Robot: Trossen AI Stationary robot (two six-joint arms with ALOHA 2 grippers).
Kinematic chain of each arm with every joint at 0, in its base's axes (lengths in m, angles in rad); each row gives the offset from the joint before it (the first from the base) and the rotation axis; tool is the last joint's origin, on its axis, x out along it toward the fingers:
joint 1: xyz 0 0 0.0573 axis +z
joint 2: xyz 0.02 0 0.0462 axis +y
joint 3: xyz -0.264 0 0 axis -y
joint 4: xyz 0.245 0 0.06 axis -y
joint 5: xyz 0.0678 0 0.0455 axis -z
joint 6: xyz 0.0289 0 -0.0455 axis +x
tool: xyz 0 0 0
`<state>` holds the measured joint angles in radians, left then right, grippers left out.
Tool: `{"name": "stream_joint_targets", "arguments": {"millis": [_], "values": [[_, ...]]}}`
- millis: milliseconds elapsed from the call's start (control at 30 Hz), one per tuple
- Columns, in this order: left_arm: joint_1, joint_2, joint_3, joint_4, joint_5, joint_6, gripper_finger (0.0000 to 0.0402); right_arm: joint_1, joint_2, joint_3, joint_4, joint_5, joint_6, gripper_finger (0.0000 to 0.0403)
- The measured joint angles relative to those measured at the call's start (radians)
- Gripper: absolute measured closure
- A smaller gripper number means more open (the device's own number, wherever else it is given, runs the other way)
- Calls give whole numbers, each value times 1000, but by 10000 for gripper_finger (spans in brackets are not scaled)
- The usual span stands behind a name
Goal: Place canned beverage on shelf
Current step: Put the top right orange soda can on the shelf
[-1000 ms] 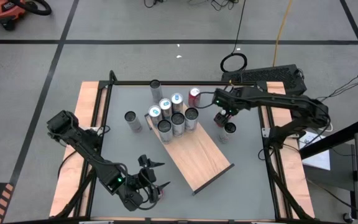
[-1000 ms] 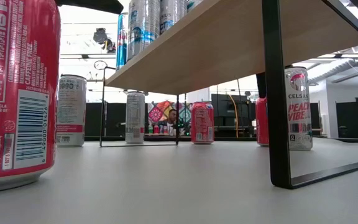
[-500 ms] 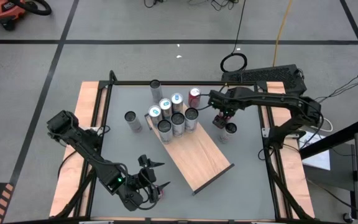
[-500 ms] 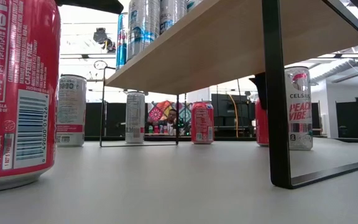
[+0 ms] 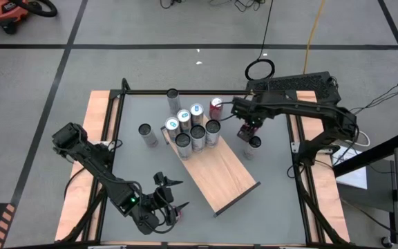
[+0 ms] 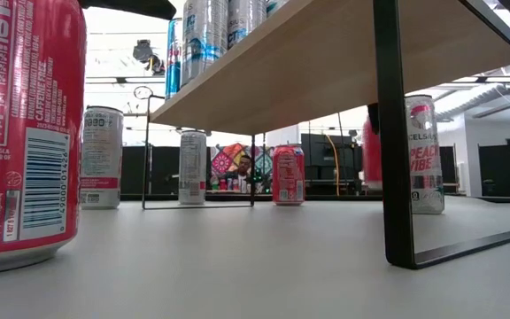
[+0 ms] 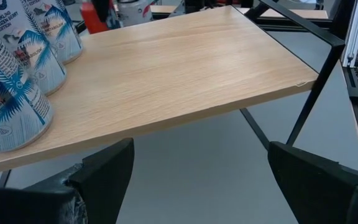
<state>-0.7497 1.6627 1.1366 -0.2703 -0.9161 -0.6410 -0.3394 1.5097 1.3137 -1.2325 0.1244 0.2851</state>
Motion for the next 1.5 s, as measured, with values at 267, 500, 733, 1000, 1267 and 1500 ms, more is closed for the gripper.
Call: {"name": "stream_joint_targets", "arguments": {"millis": [267, 500, 733, 1000, 1267, 1500], "values": [[30, 0, 0, 20, -36, 23, 34, 90, 0, 222, -136, 1, 84, 162], [56, 0, 0, 183, -73, 190, 34, 225, 0, 432, -300, 1, 247, 162], [56, 0, 0, 470, -73, 490, 34, 387, 0, 576, -336, 5, 404, 162], [56, 30, 0, 731, -65, 812, 34, 605, 0, 591, -331, 51, 562, 162], [81, 95, 0, 833, -9, 887, 34, 805, 0, 591, -170, 133, 635, 162], [110, 155, 3, 914, -14, 911, 33, 913, 32, 591, 37, 244, 612, 161]]}}
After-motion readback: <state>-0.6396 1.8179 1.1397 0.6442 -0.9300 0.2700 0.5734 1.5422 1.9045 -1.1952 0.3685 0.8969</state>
